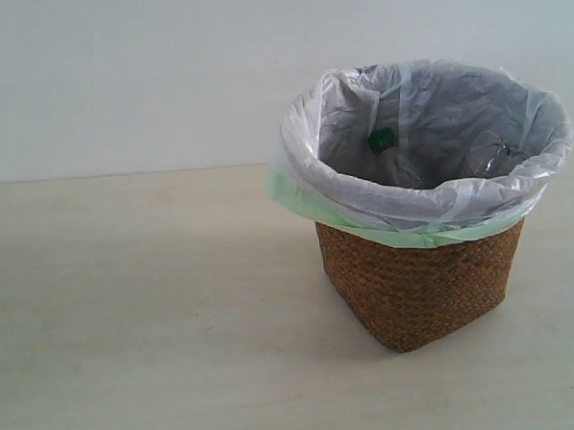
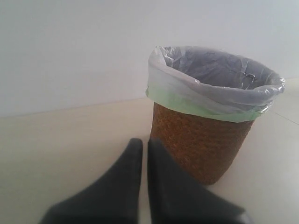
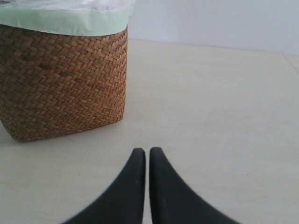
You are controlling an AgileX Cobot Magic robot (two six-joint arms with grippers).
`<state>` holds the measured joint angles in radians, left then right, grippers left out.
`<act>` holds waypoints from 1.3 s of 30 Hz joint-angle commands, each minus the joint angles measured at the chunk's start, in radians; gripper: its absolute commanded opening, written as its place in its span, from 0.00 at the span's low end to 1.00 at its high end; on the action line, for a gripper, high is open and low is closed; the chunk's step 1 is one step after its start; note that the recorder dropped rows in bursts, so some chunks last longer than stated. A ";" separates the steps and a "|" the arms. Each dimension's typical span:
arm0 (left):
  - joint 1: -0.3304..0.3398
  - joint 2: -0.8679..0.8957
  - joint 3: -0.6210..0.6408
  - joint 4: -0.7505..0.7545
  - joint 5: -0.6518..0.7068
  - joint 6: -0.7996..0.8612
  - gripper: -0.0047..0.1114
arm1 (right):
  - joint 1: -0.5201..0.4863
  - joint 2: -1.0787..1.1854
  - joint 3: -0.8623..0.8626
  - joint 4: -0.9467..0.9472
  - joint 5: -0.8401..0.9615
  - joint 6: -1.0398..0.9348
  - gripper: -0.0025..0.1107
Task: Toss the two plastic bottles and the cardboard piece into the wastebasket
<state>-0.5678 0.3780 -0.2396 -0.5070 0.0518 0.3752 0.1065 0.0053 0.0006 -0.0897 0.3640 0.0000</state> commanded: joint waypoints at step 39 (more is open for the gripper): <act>0.481 -0.378 0.085 0.325 -0.008 -0.009 0.07 | -0.005 -0.005 -0.001 -0.002 -0.002 0.000 0.02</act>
<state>-0.1077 0.0038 -0.1832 -0.2095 0.0492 0.3752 0.1065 0.0053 0.0006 -0.0897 0.3658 0.0000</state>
